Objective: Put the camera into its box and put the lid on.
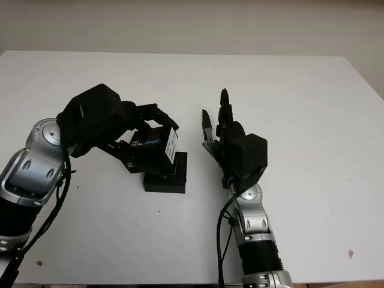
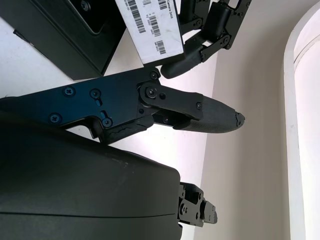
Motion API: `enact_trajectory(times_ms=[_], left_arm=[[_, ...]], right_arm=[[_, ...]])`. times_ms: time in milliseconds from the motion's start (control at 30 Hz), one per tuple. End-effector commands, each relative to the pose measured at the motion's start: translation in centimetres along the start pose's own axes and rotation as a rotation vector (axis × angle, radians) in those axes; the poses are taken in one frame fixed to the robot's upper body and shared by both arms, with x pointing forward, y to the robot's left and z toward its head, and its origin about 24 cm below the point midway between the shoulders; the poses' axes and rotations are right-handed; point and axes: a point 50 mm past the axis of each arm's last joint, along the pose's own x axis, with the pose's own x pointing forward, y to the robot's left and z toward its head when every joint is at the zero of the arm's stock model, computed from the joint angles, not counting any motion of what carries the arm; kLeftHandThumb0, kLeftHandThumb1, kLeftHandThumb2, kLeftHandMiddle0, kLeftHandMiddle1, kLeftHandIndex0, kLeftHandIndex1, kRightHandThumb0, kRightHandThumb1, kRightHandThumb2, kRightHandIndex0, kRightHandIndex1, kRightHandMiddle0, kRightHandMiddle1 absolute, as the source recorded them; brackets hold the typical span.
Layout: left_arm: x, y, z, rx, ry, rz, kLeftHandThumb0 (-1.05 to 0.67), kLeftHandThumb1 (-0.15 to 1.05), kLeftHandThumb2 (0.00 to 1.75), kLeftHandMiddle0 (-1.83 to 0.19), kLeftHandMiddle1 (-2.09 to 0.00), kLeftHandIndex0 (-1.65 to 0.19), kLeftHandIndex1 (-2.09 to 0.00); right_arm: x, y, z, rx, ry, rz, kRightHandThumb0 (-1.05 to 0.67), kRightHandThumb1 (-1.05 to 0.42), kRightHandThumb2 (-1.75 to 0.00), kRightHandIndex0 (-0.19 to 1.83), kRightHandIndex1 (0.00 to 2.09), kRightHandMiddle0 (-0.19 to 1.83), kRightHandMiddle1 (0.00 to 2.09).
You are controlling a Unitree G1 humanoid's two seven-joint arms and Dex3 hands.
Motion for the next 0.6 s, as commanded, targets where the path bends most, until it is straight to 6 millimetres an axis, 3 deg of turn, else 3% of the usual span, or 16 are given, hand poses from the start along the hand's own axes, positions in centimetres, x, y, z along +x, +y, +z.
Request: enact_trajectory(times_ms=[0,567], left_arm=[[-0.12,-0.38,0.29,0.008,-0.01,-0.003,-0.14,0.92,0.05,-0.41,-1.53,-0.36,-1.64],[-0.01,-0.98,0.36,-0.017,-0.009,-0.052,-0.12,0.91,0.05,-0.39,-1.55,-0.36,-1.68]], right_arm=[[-0.03,0.05,0.17,-0.005,-0.023,-0.003,-0.68,-1.05,-0.59,-0.19,0.04,-0.17,0.06],[-0.01,0.5,0.01,0.009,-0.026,-0.013,-0.68,-1.05,-0.59,-0.18,0.05,-0.16,0.06]])
